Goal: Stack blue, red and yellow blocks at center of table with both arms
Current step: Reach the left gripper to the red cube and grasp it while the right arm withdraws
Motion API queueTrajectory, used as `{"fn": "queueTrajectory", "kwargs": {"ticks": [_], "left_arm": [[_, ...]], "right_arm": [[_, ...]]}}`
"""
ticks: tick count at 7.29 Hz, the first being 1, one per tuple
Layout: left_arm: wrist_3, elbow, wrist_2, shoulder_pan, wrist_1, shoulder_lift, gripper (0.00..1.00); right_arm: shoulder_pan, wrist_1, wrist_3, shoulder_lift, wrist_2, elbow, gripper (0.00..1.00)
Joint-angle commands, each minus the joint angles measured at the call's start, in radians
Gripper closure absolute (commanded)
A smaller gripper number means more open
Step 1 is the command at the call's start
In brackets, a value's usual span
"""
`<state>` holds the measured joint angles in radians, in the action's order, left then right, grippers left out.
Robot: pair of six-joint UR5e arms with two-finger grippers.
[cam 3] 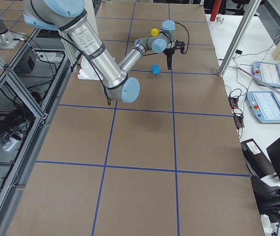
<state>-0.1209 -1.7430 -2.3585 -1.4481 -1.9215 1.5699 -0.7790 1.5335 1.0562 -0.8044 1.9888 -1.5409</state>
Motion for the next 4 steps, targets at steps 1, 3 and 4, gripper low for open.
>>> {"fn": "queueTrajectory", "kwargs": {"ticks": [1,3,4], "left_arm": [[-0.307,0.0,0.011,0.172,-0.03,0.118,0.0],[-0.559,0.01,0.191,0.392,-0.031,0.145,0.0],[-0.609,0.035,0.24,0.467,-0.028,0.165,0.0]], "right_arm": [[-0.249,0.039,-0.37,-0.144,0.181,-0.041,0.0],[-0.447,0.039,-0.772,-0.283,0.298,-0.021,0.0],[-0.51,0.039,-0.906,-0.347,0.332,-0.019,0.0]]}}
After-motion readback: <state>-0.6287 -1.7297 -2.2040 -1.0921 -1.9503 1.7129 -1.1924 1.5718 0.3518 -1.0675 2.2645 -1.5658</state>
